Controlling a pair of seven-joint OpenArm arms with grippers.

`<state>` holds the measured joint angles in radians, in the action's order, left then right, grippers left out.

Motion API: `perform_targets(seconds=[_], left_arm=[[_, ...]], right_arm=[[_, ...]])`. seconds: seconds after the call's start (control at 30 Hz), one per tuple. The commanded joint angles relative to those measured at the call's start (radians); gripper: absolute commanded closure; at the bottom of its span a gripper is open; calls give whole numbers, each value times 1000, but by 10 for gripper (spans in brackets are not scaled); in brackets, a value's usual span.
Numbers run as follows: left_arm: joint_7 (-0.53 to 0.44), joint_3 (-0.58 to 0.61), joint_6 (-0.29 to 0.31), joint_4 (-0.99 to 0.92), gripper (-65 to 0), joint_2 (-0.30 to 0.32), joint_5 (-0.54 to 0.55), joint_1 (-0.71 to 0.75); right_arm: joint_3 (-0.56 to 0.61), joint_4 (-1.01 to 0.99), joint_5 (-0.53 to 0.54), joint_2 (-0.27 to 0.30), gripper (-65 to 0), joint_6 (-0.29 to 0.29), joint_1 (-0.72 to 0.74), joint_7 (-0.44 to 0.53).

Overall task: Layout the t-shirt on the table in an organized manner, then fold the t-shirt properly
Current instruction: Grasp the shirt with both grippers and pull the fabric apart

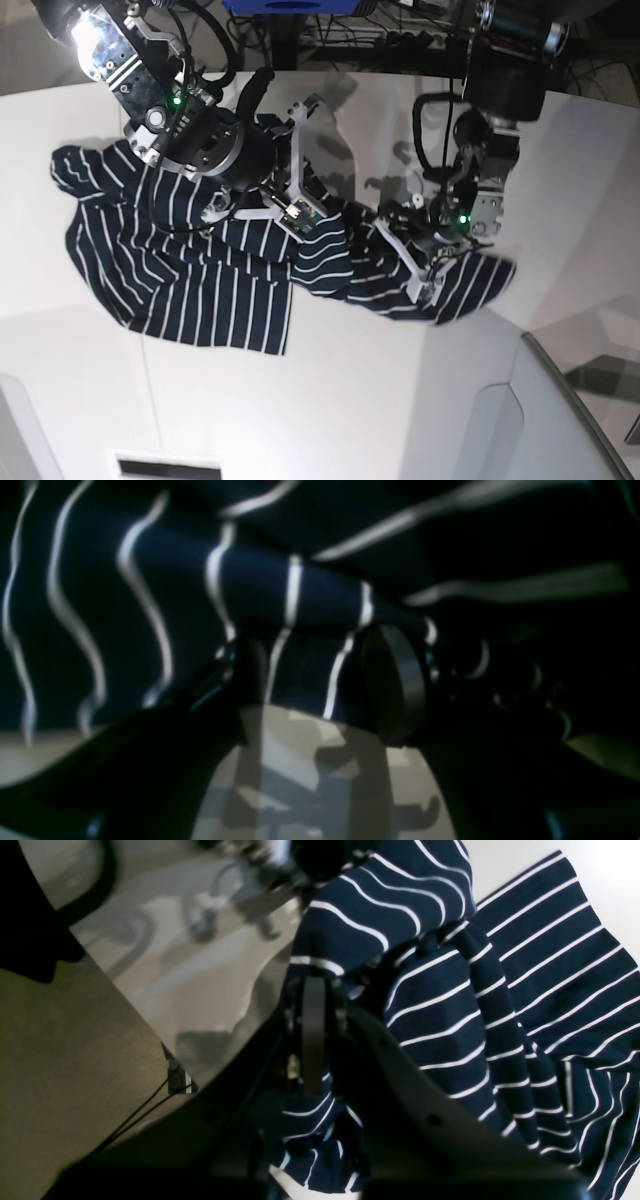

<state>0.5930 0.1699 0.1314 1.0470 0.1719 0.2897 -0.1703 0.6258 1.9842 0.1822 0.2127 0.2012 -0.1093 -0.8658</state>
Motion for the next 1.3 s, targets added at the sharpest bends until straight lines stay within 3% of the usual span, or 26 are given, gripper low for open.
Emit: perform_targets(seconds=[0.0,0.2,0.37,0.53,0.67,0.77,0.87,1.0,1.27], left_arm=[[60,1,-23,-40,-327,7,-20,4],[-58,1,-23,-193,-327,-27,-20,-104],[-106,0,-23,-231,-327,-61,-20,-130],[-83,-8,-23,-80,-327,-53,-11,-128],[68,-83,-23,167,-327,-30,-10,-77],[187,-189,-23,399,-327,-31,-10,-24],[295,-261,-23,597,-327,-56,-10,22],[387,-227,-23,694,-337,-119,-10,67],[382,-188,-23,602,-339,-211,-13,113]], right_arm=[[-4,27,7,11,-5,2,4,20],[4,27,10,26,-3,8,-60,20],[-2,11,10,17,-3,119,-109,20],[-2,-85,10,17,-6,145,-115,20],[-4,-156,10,-8,-12,145,-106,20],[-2,-173,10,-20,-116,145,-94,12],[-2,-153,10,-17,-303,145,-94,16],[-37,-95,6,-8,-467,139,-92,18],[-376,-84,6,-12,-473,143,-102,38]])
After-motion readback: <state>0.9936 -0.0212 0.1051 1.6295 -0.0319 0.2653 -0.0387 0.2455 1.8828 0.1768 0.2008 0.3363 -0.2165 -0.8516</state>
